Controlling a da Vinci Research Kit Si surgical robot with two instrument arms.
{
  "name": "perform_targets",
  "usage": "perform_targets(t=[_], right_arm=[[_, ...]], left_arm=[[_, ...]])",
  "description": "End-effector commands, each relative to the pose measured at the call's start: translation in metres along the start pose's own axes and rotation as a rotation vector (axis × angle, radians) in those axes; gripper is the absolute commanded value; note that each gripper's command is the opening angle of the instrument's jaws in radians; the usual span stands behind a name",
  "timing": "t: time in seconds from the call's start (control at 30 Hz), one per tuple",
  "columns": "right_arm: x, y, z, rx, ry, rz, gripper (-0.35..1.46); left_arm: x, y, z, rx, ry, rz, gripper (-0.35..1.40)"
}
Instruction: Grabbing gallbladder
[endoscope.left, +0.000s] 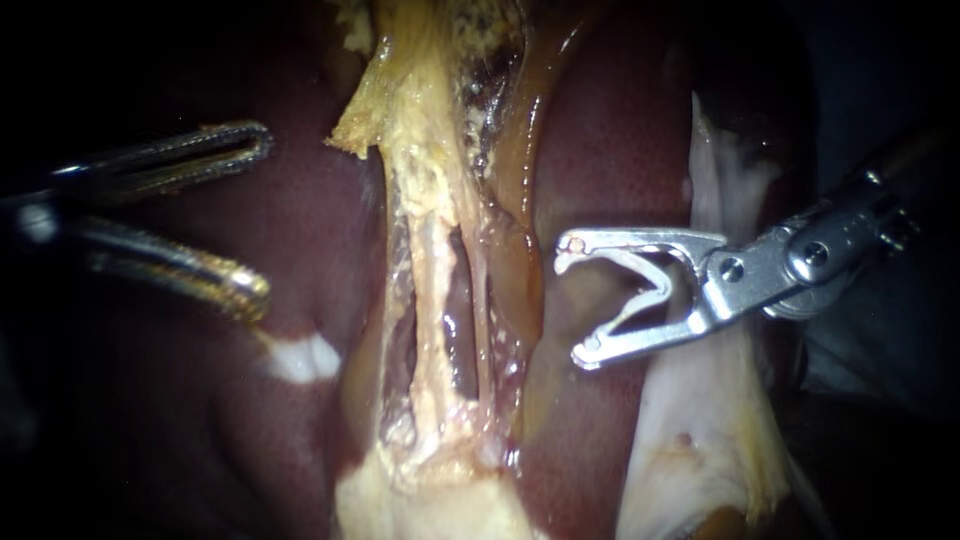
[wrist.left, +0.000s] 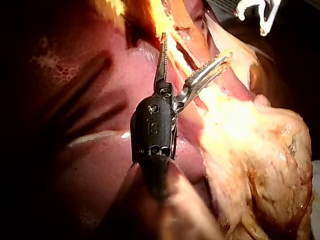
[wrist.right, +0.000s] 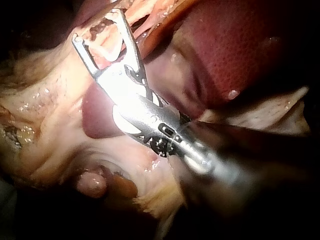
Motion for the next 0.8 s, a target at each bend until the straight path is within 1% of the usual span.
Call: perform_targets(t=[0.03,0.07,0.1,0.13,0.27,0.4,0.43,0.57,0.8], right_arm=[[0.0,-0.0001,0.0001,0.0,0.0,0.0,0.5],[0.0,-0.0001,0.0001,0.0,0.0,0.0,0.5],[0.0,-0.0001,0.0001,0.0,0.0,0.0,0.5],[0.0,-0.0001,0.0001,0.0,0.0,0.0,0.5],[-0.0001,0.0,0.0001,-0.001,0.0,0.0,0.5],[-0.0001,0.0,0.0001,-0.001,0.0,0.0,0.5],[-0.0001,0.0,0.0001,-0.001,0.0,0.0,0.5],[0.0,0.0,0.0001,0.0,0.0,0.0,0.5],[0.0001,-0.0001,0.0,0.001,0.0,0.0,0.5]], left_arm=[[0.0,0.0003,0.0005,-0.009,-0.006,-0.009,0.88],[0.0,0.0005,0.0009,-0.017,-0.008,-0.023,0.88],[0.0,0.0008,0.0013,-0.029,-0.009,-0.048,0.86],[0.0,0.001,0.0016,-0.036,-0.008,-0.049,0.84],[0.0,0.002,0.0029,-0.06,0.005,-0.08,0.81],[0.0,0.0027,0.0041,-0.076,0.014,-0.087,0.79],[0.0,0.0028,0.0043,-0.08,0.018,-0.099,0.79],[0.0,0.0031,0.005,-0.089,0.024,-0.105,0.78],[0.0,0.0036,0.0061,-0.106,0.033,-0.119,0.69]])
